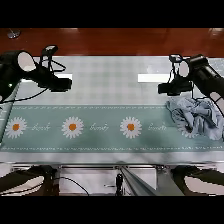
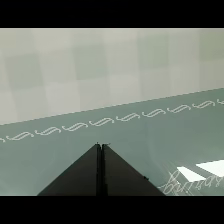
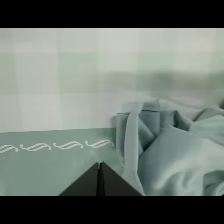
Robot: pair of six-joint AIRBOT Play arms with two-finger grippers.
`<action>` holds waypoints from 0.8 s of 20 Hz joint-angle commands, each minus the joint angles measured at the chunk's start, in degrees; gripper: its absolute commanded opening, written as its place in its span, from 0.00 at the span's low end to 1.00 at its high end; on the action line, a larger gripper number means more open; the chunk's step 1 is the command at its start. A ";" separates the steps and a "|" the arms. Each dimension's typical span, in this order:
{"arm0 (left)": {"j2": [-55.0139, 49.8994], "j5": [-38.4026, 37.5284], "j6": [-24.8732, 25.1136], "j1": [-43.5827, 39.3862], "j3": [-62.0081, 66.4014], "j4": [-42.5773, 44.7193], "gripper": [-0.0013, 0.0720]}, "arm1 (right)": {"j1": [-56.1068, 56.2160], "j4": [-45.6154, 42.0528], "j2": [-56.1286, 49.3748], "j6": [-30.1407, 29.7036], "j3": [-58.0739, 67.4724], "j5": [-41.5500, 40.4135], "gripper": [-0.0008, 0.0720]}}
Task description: Fold the shirts.
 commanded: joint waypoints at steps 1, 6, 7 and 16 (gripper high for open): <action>-0.04 0.00 0.02 0.00 -0.02 0.00 0.05 | 0.02 0.00 -0.02 0.02 0.00 0.02 0.05; -0.04 0.00 0.02 0.00 -0.02 0.00 0.05 | 0.02 0.00 -0.02 0.02 0.00 0.00 0.05; -0.04 0.00 0.02 0.00 -0.02 0.00 0.05 | 0.02 0.00 -0.02 0.02 0.00 0.00 0.05; -0.11 1.86 0.00 0.00 -0.04 0.00 0.05 | 0.02 0.17 -0.02 0.09 0.00 -6.16 0.05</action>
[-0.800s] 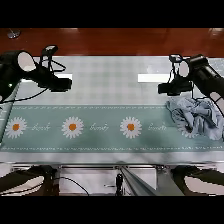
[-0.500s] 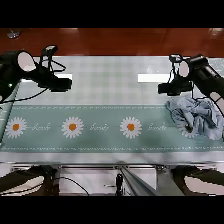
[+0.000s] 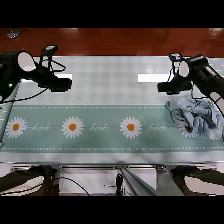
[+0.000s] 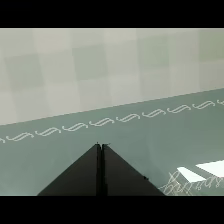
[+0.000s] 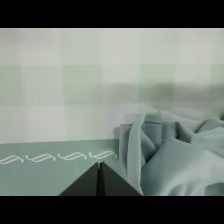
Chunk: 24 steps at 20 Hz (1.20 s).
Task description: Fold the shirts.
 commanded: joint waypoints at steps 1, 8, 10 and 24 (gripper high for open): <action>-0.07 3.34 0.00 0.00 -0.04 0.00 0.05 | 0.02 -0.11 -0.02 -0.04 0.00 -3.39 0.05; -0.81 14.95 0.61 0.76 -0.02 5.29 0.98 | -3.72 -12.72 1.27 -0.81 0.68 4.48 0.88; -0.92 14.45 0.59 1.86 -0.04 6.45 0.98 | -9.64 -14.69 4.76 -1.29 -1.05 5.42 0.88; -7.78 6.40 0.59 3.72 -0.22 0.57 0.98 | -35.87 2.75 9.55 2.38 -28.22 -17.92 0.84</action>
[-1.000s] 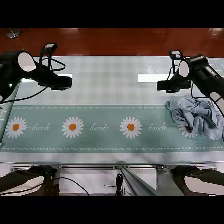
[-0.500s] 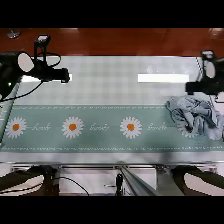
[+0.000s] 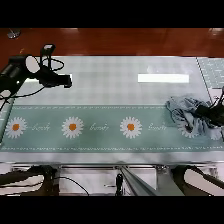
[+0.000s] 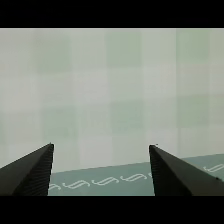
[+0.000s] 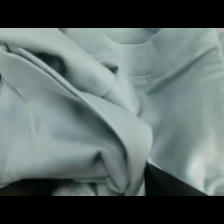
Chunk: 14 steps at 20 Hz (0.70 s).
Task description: Fold the shirts.
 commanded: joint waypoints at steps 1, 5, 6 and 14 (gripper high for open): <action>-1.55 -5.99 -0.07 0.42 0.02 -1.31 0.98 | -1.42 7.04 -2.38 -2.60 -1.14 -6.36 0.69; -0.66 -15.76 8.04 4.48 0.04 -1.25 0.98 | -1.42 20.59 -1.60 -15.85 5.01 -4.74 0.05; 0.00 -18.08 7.93 6.49 -0.15 -1.57 0.98 | -1.42 24.48 -0.39 -18.69 8.55 -4.09 0.05; 28.89 -8.76 16.70 13.27 -21.14 -25.75 0.98 | 5.66 35.26 16.94 -24.61 36.28 -6.08 0.05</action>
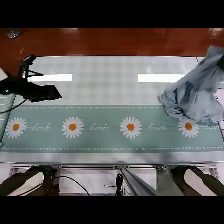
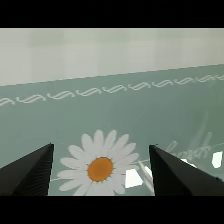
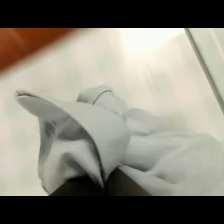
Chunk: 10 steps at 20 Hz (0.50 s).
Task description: Fold the shirts.
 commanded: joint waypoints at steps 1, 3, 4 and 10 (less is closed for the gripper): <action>13.70 2.71 3.23 0.26 -9.20 -8.79 0.98 | 4.81 3.02 5.95 -1.99 12.33 -1.03 0.05; 18.14 2.71 3.23 -0.96 -11.32 -8.76 0.98 | 8.55 2.99 6.54 -2.03 20.09 -0.37 0.05; 19.32 2.67 3.21 -1.40 -11.67 -8.76 0.98 | 10.62 2.99 6.51 -2.29 23.71 -0.17 0.05; 19.45 5.70 3.02 -1.81 -11.67 -8.83 0.98 | 27.28 2.75 6.51 -4.98 35.82 3.98 0.05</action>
